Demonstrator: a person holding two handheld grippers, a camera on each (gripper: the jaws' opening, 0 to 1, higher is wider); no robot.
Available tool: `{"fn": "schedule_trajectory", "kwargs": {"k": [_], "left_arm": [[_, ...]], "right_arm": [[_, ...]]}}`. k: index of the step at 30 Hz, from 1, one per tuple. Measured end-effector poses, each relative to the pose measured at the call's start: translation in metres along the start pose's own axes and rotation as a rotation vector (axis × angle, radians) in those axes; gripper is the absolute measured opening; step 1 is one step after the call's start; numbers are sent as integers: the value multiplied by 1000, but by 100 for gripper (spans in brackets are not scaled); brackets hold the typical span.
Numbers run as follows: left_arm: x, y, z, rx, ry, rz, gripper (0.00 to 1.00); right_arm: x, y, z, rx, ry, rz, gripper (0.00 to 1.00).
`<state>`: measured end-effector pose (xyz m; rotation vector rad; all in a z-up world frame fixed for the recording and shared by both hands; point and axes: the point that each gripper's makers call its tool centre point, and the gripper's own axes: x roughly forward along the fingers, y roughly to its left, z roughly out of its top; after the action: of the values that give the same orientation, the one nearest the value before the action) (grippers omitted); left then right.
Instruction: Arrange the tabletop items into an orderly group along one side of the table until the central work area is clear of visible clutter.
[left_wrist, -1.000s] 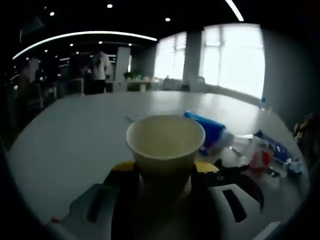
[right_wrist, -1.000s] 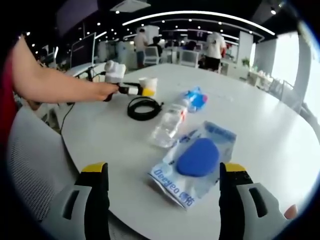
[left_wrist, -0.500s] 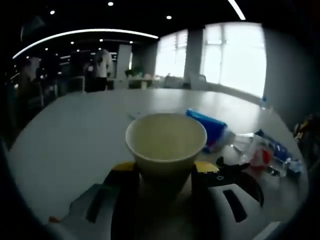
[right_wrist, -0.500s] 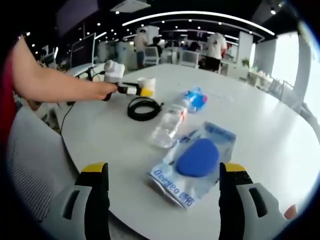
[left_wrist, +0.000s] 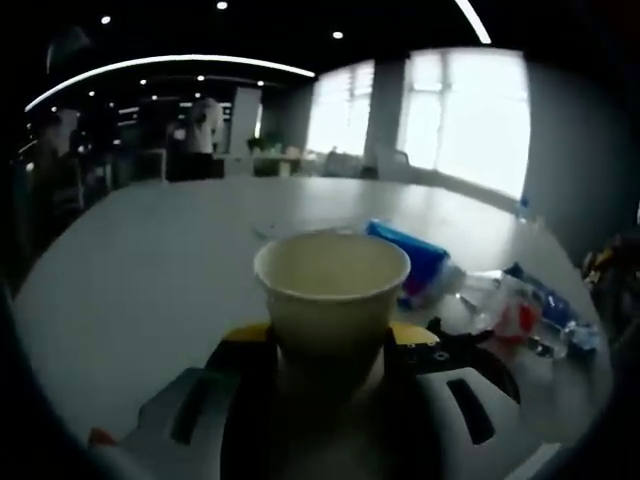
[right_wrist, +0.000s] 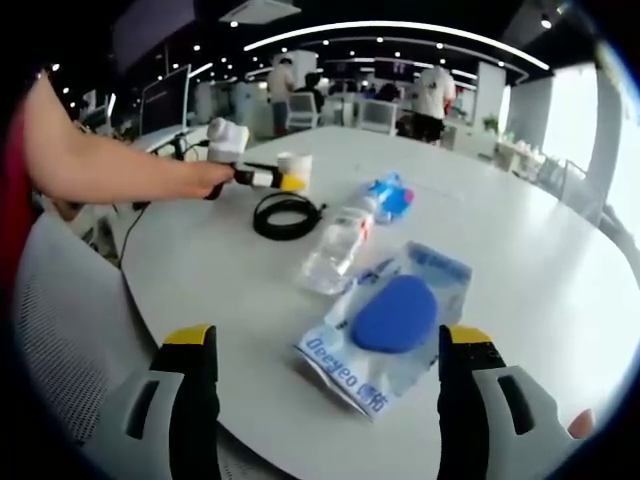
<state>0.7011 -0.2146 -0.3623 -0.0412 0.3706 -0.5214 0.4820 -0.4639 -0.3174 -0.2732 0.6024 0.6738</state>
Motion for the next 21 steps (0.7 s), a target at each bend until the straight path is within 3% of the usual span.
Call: {"fn": "schedule_trajectory", "kwargs": {"k": [21], "left_arm": [[-2, 0, 5, -18, -15, 2, 49]], "right_arm": [[1, -1, 1, -3, -2, -1, 91]]}}
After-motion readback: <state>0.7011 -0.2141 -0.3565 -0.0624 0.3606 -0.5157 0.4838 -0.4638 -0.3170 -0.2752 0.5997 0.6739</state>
